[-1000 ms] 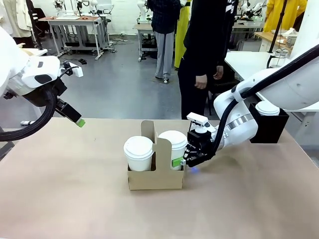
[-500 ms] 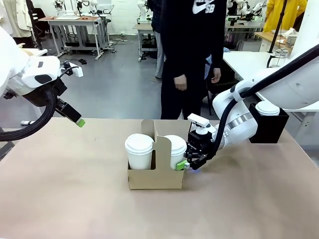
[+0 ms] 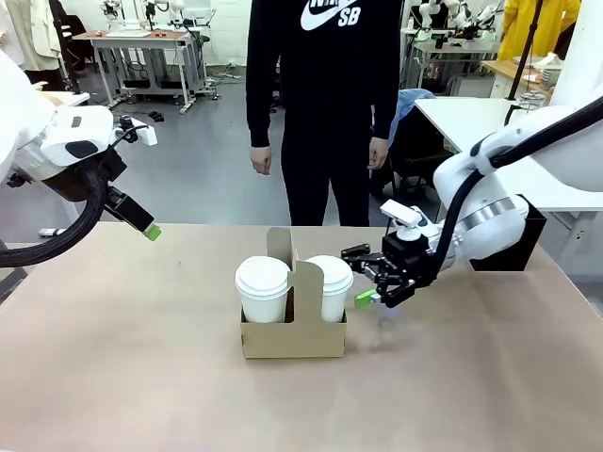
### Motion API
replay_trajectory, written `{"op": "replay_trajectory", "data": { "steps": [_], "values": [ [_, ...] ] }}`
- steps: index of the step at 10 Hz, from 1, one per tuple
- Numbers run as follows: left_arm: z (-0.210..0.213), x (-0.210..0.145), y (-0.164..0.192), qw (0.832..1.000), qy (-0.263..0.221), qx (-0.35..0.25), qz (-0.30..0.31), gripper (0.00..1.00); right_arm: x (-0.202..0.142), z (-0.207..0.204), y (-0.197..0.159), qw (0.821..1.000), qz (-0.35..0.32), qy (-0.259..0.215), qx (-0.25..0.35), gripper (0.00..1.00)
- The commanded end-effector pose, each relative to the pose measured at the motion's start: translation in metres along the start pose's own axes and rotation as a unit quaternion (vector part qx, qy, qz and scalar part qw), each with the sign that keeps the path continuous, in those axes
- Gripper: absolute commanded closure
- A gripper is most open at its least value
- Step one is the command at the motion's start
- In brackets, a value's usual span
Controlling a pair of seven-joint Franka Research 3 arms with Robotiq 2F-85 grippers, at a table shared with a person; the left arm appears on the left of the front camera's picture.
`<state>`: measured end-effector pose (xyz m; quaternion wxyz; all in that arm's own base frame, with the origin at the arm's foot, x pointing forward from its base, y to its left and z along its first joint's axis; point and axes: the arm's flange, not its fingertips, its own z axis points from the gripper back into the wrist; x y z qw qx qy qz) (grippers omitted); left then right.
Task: Pour a drink into a cup and package it in a carrier.
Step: Insert the held 600 ml Paper Cup into the Cup Carrier.
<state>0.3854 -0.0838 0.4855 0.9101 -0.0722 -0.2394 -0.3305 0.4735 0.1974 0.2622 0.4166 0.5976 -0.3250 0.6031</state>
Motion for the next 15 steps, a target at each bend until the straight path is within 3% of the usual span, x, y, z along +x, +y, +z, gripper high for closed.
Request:
{"op": "replay_trajectory", "data": {
  "steps": [1, 5, 7, 10, 13, 15],
  "values": [
    [0.003, 0.0, -0.002, 1.0, 0.005, 0.004, 0.006, 0.0, 0.016, 0.014, 0.027, 0.999, -0.001, 0.023, -0.042, 0.0],
    [0.003, 0.0, -0.002, 1.0, 0.005, 0.004, 0.006, 0.0, 0.061, 0.069, 0.087, 0.978, -0.079, 0.051, -0.187, 0.0],
    [0.003, 0.0, -0.002, 1.0, 0.005, 0.004, 0.006, 0.0, 0.074, 0.102, 0.127, 0.952, -0.158, 0.061, -0.256, 0.0],
    [0.003, 0.0, -0.002, 1.0, 0.005, 0.004, 0.006, 0.0, 0.07, 0.145, 0.171, 0.906, -0.229, 0.093, -0.344, 0.0],
    [0.003, 0.0, -0.002, 1.0, 0.005, 0.004, 0.006, 0.0, 0.058, 0.17, 0.193, 0.858, -0.278, 0.126, -0.413, 0.0],
    [0.003, 0.0, -0.002, 1.0, 0.005, 0.004, 0.006, 0.0, 0.054, 0.171, 0.199, 0.853, -0.278, 0.132, -0.423, 0.0]
  ]
}}
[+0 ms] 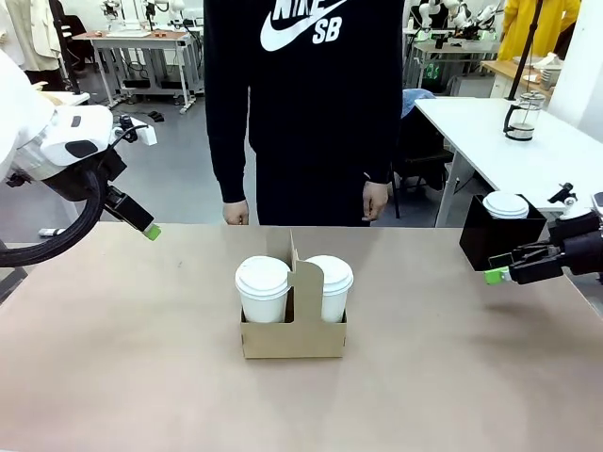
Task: Pour a drink into a cup and package it in a carrier.
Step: Insert the held 600 ml Paper Cup into the Cup Carrier.
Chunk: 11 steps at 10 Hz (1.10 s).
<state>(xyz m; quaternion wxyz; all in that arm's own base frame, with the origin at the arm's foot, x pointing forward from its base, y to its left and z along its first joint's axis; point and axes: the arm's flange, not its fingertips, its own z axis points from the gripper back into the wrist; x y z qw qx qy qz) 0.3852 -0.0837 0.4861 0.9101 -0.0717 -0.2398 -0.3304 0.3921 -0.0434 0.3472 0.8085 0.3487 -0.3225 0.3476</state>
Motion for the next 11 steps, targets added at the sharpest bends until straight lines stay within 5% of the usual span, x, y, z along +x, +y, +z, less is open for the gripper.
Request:
{"op": "replay_trajectory", "data": {
  "steps": [1, 11],
  "values": [
    [0.002, 0.0, -0.002, 1.0, 0.005, 0.003, 0.006, 0.0, -0.002, -0.001, 0.017, 1.0, -0.005, 0.011, -0.022, 0.0],
    [0.002, 0.0, -0.002, 1.0, 0.005, 0.003, 0.006, 0.0, 0.0, 0.0, 0.0, 1.0, 0.0, 0.0, 0.0, 0.0]
  ]
}}
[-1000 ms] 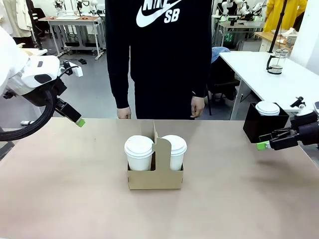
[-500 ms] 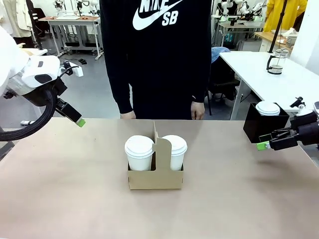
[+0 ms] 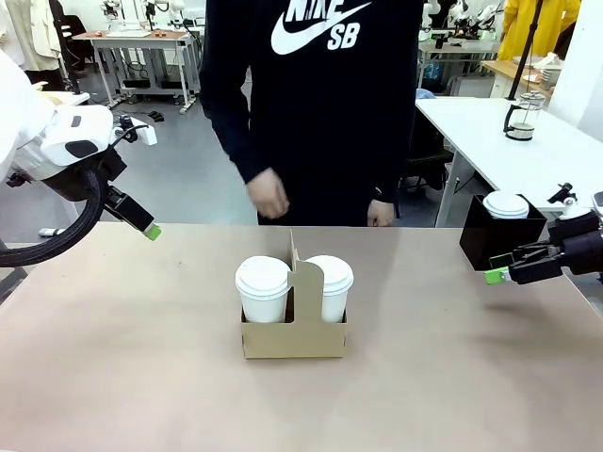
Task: Pour a drink into a cup and package it in a carrier.
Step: Insert the held 600 ml Paper Cup into the Cup Carrier.
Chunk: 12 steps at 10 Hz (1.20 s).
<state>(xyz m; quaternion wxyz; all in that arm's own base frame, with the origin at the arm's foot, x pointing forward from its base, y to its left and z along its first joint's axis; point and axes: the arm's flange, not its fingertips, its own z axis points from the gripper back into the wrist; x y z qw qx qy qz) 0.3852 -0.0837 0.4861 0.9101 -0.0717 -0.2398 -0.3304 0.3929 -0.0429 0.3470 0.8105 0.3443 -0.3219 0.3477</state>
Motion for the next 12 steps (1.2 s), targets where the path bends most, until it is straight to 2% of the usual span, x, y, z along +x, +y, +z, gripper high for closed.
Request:
{"op": "replay_trajectory", "data": {
  "steps": [1, 12],
  "values": [
    [0.0021, -0.0001, -0.0018, 1.0, 0.005, 0.003, 0.006, 0.0, -0.0004, 0.0007, 0.0005, 1.0, -0.001, -0.003, 0.004, 0.0],
    [0.0021, -0.0001, -0.0018, 1.0, 0.005, 0.003, 0.006, 0.0, -0.0004, 0.0007, 0.0005, 1.0, -0.001, -0.003, 0.004, 0.0]
  ]
}}
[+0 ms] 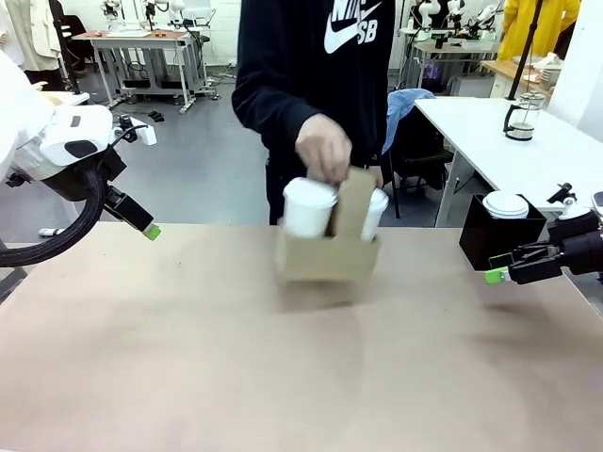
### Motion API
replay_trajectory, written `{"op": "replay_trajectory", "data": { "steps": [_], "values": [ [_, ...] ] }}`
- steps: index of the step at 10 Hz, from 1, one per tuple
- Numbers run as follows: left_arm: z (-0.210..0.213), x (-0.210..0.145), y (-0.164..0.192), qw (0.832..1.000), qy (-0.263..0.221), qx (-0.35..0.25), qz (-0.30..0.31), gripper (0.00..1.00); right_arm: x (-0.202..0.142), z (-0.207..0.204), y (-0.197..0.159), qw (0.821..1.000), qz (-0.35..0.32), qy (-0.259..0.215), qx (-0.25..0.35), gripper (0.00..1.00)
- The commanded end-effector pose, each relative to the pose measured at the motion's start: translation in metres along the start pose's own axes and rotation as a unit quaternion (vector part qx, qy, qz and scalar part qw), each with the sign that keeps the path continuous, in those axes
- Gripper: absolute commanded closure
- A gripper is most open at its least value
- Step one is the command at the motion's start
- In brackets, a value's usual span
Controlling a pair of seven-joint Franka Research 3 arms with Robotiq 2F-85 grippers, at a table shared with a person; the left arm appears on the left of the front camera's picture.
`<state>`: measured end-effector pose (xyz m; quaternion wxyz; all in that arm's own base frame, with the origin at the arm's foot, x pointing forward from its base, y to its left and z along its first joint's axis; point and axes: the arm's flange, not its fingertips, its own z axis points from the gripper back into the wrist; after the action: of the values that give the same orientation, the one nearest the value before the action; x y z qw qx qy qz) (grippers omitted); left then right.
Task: Pour a drink into a cup and package it in a carrier.
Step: Insert the held 600 ml Paper Cup into the Cup Carrier.
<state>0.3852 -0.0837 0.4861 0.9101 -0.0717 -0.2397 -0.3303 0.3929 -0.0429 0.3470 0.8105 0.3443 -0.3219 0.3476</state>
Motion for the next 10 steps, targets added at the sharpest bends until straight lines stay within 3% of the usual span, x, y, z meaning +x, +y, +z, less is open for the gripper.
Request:
{"op": "replay_trajectory", "data": {
  "steps": [1, 10],
  "values": [
    [0.0021, -0.0001, -0.0018, 1.0, 0.005, 0.003, 0.006, 0.0, -0.0004, 0.0007, 0.0005, 1.0, -0.001, -0.003, 0.004, 0.0],
    [0.0021, -0.0001, -0.0018, 1.0, 0.005, 0.003, 0.006, 0.0, -0.0004, 0.0007, 0.0005, 1.0, -0.001, -0.003, 0.004, 0.0]
  ]
}}
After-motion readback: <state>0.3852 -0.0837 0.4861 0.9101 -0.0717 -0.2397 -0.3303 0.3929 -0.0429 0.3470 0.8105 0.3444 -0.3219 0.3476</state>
